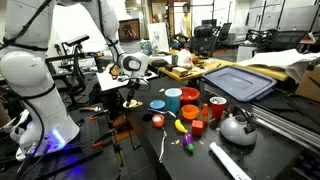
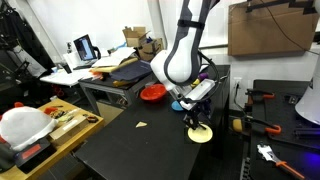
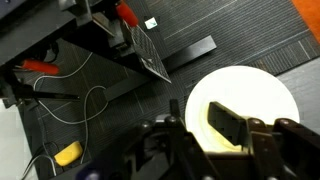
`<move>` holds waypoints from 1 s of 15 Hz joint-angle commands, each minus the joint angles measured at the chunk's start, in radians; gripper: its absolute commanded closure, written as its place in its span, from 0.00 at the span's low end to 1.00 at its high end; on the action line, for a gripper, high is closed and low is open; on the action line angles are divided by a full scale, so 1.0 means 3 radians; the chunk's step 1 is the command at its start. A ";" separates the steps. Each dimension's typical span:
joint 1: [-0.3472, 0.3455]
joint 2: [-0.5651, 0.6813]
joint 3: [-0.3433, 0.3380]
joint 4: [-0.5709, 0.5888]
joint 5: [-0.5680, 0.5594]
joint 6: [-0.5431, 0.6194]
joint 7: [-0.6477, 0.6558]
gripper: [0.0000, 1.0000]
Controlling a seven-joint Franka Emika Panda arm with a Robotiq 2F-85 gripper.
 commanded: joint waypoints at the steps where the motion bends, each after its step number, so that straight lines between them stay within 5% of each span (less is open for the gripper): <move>1: -0.0057 -0.0124 0.0021 -0.0148 0.0036 0.0131 -0.0067 0.29; 5: -0.0102 -0.0244 -0.0002 -0.0185 0.0063 0.0316 -0.0037 0.00; 15: -0.0145 -0.0315 0.0064 -0.0162 0.0129 0.0418 -0.0076 0.00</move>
